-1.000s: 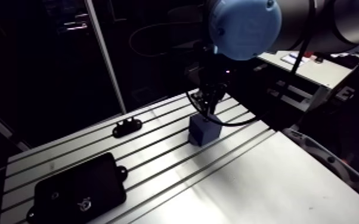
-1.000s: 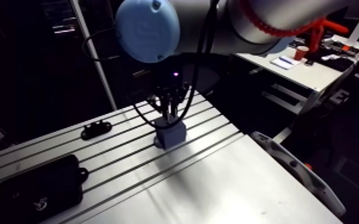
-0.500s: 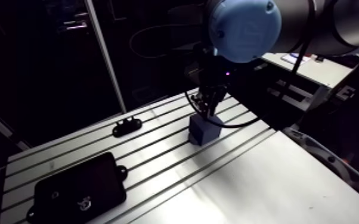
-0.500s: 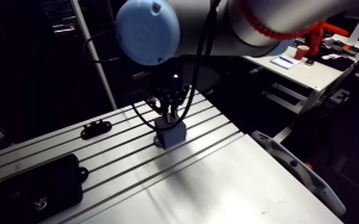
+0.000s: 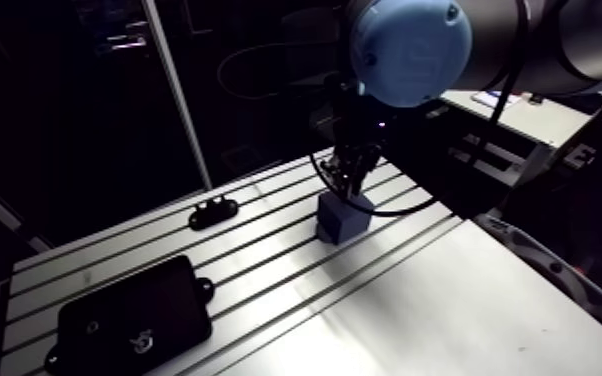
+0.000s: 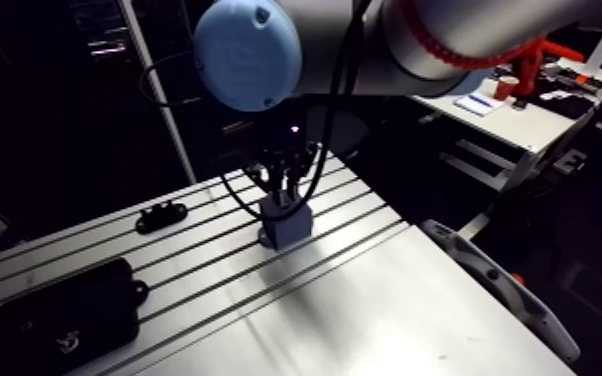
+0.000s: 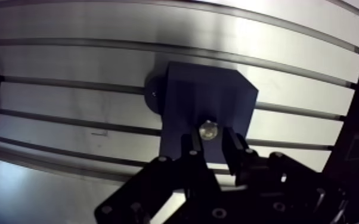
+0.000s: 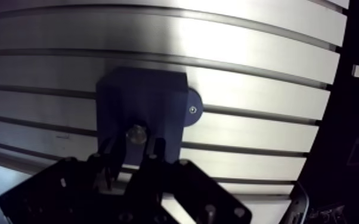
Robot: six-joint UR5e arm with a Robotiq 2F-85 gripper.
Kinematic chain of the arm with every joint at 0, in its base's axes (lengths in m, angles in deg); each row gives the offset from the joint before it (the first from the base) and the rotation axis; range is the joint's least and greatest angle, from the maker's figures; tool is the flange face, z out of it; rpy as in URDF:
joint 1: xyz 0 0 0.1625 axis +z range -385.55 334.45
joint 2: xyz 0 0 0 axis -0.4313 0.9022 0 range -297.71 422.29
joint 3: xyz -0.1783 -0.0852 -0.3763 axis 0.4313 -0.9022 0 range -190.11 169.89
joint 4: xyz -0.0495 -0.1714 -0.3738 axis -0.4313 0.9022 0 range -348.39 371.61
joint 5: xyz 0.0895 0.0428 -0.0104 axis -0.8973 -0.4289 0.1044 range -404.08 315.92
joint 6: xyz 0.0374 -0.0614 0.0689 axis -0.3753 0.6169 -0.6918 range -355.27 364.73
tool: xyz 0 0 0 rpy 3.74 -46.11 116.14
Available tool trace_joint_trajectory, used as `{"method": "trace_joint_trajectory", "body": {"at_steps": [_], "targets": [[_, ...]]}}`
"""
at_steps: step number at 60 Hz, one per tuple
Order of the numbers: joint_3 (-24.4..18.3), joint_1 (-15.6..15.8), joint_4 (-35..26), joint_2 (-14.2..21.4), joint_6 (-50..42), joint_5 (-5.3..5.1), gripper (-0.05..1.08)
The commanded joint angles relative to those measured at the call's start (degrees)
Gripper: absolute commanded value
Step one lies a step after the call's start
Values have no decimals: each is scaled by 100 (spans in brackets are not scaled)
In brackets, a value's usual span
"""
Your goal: Pick up the M10 bolt and insert it into the hex recess until seated.
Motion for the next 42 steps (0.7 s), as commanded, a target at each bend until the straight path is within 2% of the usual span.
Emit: {"method": "trace_joint_trajectory", "body": {"at_steps": [1, 42], "targets": [[-2, 0, 3, 0, -1, 2, 66], [-1, 0, 12, -61, -1, 11, 66]]}}
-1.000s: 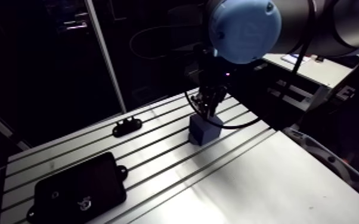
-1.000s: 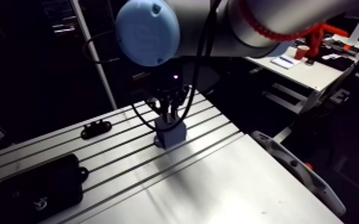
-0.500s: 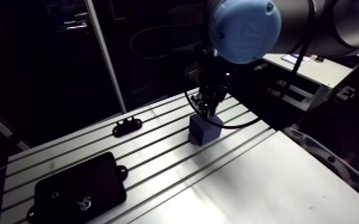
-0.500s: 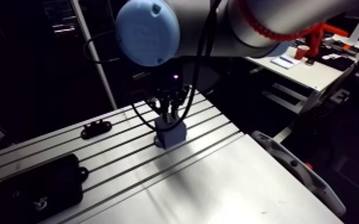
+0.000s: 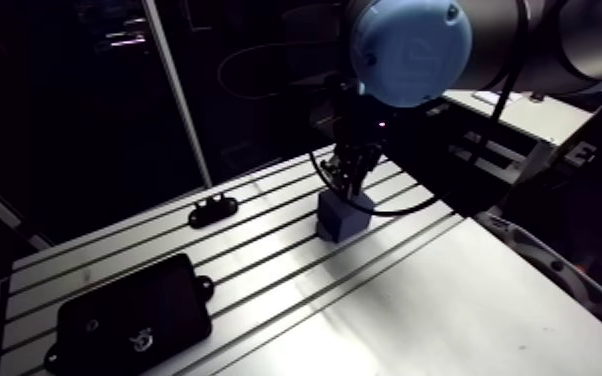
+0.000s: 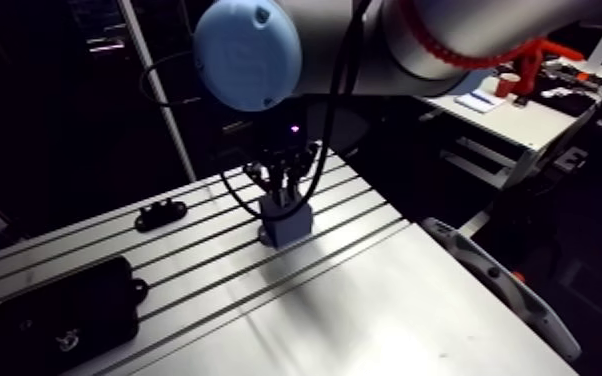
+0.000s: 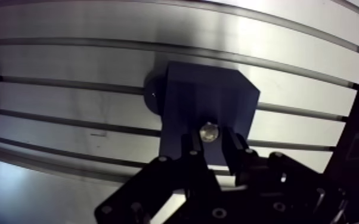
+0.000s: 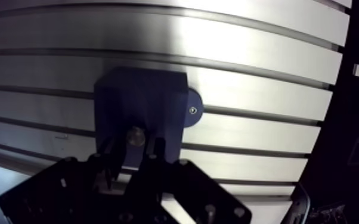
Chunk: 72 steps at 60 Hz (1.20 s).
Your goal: Pick up the M10 bolt and insert it into the hex recess until seated.
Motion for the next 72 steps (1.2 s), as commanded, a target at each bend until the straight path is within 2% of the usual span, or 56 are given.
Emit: {"method": "trace_joint_trajectory", "body": {"at_steps": [1, 72], "targets": [[0, 0, 5, -12, 0, 0, 66], [-17, 18, 208, -56, 53, -35, 67]]}}
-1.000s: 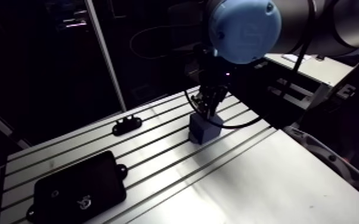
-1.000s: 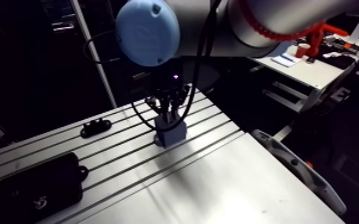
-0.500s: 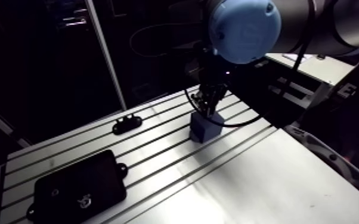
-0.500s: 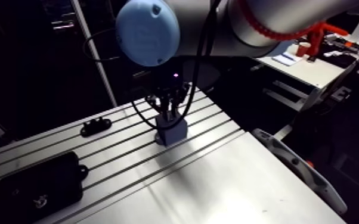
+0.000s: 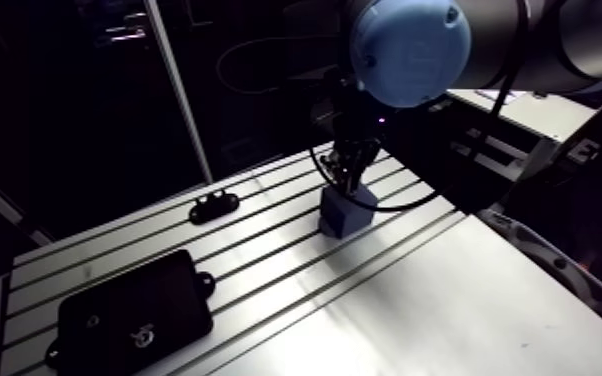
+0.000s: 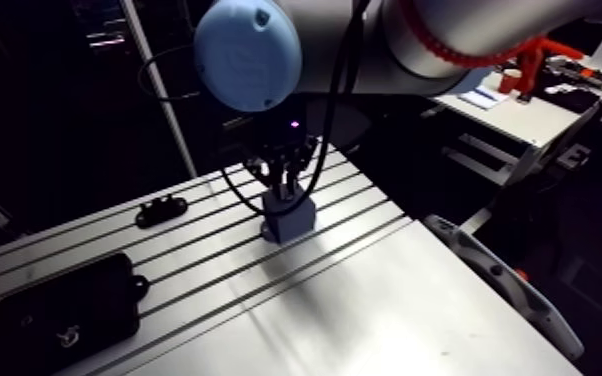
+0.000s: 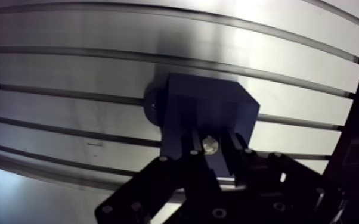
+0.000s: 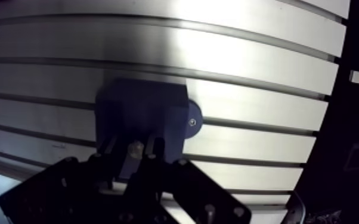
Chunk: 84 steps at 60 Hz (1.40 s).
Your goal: Pick up the M10 bolt and insert it into the hex recess until seated.
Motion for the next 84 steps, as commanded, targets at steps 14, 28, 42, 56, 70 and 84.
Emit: {"method": "trace_joint_trajectory", "body": {"at_steps": [14, 28, 42, 56, 70, 84], "targets": [[5, -7, -16, 36, 38, 22, 67], [15, -7, -25, 45, 40, 24, 67], [15, 0, -32, 45, 48, 15, 67], [23, -7, -33, 29, 49, 33, 67], [24, -6, -33, 19, 49, 33, 67], [24, -7, -33, 19, 49, 41, 67]]}}
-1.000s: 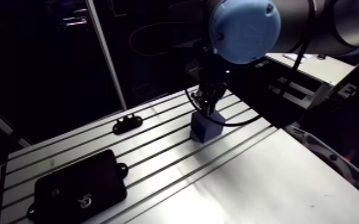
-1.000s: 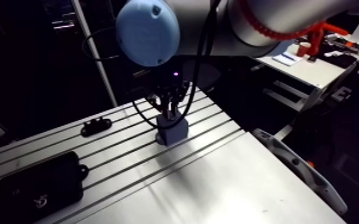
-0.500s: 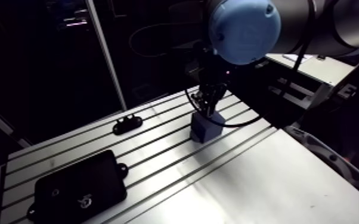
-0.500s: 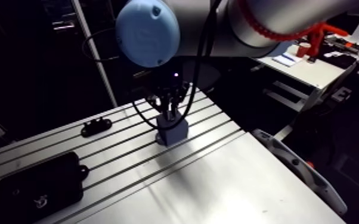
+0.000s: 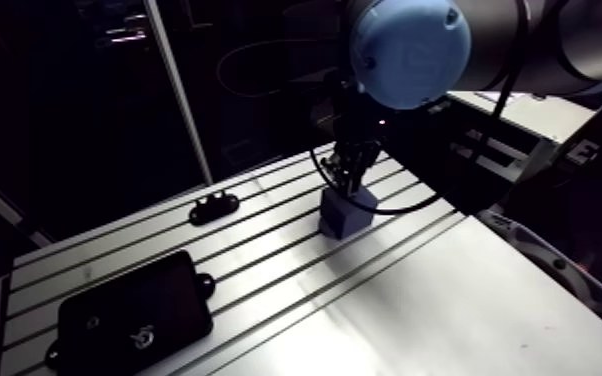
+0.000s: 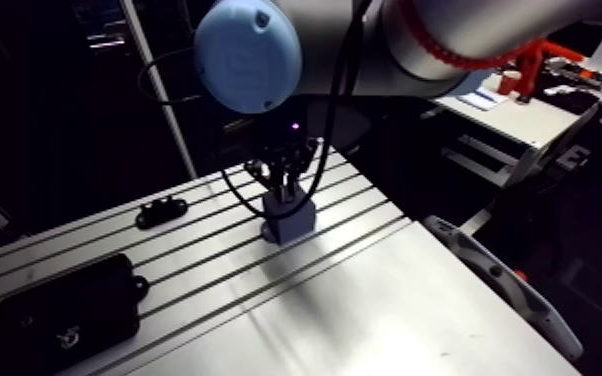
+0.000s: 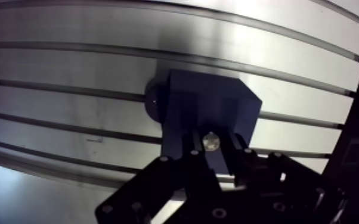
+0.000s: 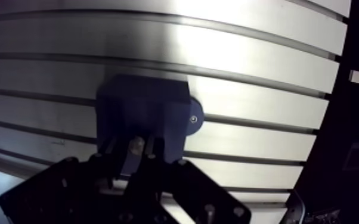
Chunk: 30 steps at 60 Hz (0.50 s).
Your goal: Pick up the M10 bolt and insert it into the hex recess until seated.
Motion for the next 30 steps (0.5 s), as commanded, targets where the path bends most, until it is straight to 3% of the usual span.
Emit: {"method": "trace_joint_trajectory", "body": {"at_steps": [1, 30], "targets": [[1, -4, -2, -3, 0, 8, 67], [1, -4, -2, -12, 9, 17, 68]]}}
